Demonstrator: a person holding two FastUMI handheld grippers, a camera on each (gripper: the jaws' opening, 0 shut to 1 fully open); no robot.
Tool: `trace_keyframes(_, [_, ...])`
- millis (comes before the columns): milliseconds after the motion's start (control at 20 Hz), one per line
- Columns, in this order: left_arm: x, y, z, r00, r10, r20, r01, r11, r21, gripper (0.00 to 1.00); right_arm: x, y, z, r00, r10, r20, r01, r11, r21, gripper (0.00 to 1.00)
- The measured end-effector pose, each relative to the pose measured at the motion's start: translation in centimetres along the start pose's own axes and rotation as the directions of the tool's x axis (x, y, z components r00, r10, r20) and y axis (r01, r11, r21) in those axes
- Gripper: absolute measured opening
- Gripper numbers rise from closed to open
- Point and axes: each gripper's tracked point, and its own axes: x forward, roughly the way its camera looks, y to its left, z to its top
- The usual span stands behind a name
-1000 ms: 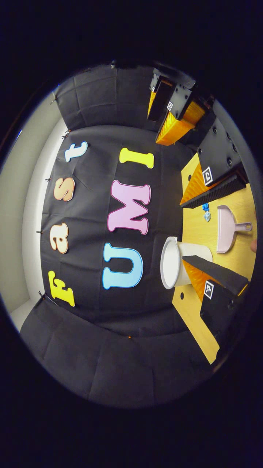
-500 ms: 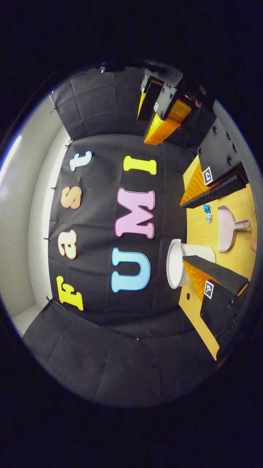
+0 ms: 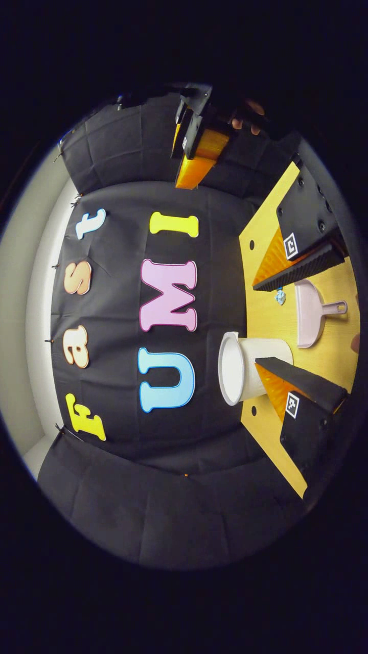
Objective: Pick up the small broom and dustpan from the desktop, sweep the trash into the dustpan with the broom, and then empty the trash into the garbage bin.
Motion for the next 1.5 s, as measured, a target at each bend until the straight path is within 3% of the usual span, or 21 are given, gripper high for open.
trace_keyframes(200, [3.5,-1.1,-3.7,0.992,-0.016,-0.126,0.017,1.000,0.000,0.77,3.3,-0.1,-1.6,0.999,0.038,-0.004,-0.038,0.998,-0.057,0.97])
trace_keyframes(350, [6.0,-1.3,-8.6,0.955,0.015,-0.295,-0.004,0.999,0.037,0.78,6.2,-0.5,-3.1,0.998,0.057,-0.017,-0.058,0.995,-0.086,0.97])
trace_keyframes(550, [6.8,-2.3,-17.0,0.842,0.019,-0.540,0.013,0.998,0.055,0.80,9.3,-0.3,-6.3,0.992,0.110,-0.061,-0.115,0.989,-0.093,0.97])
trace_keyframes(750, [7.9,-3.6,-21.4,0.777,0.018,-0.630,0.034,0.997,0.071,0.79,11.5,-1.7,-9.9,0.985,0.116,-0.130,-0.127,0.988,-0.084,0.97])
trace_keyframes(900, [9.1,-4.0,-24.4,0.697,0.048,-0.716,0.022,0.996,0.088,0.79,12.1,-2.8,-13.6,0.971,0.114,-0.208,-0.131,0.989,-0.074,0.97])
trace_keyframes(1000, [10.1,-4.2,-25.9,0.663,0.061,-0.746,0.007,0.996,0.087,0.79,12.1,-4.7,-16.7,0.953,0.082,-0.293,-0.111,0.990,-0.083,0.97])
trace_keyframes(1100, [10.8,-4.5,-27.1,0.604,0.041,-0.796,-0.001,0.999,0.051,0.79,11.5,-6.1,-19.3,0.921,0.081,-0.380,-0.100,0.994,-0.030,0.98])
trace_keyframes(1300, [12.5,-4.8,-28.5,0.515,0.026,-0.857,-0.001,1.000,0.030,0.78,9.3,-8.7,-24.2,0.834,0.052,-0.550,-0.038,0.999,0.038,0.96])
trace_keyframes(1450, [13.2,-4.7,-29.1,0.467,0.039,-0.883,-0.008,0.999,0.040,0.65,8.0,-8.8,-26.2,0.791,0.062,-0.609,-0.043,0.998,0.046,0.98])
trace_keyframes(1500, [13.2,-4.8,-29.5,0.436,0.028,-0.899,-0.010,1.000,0.026,0.61,7.6,-8.6,-26.8,0.780,0.069,-0.622,-0.065,0.997,0.029,0.98])
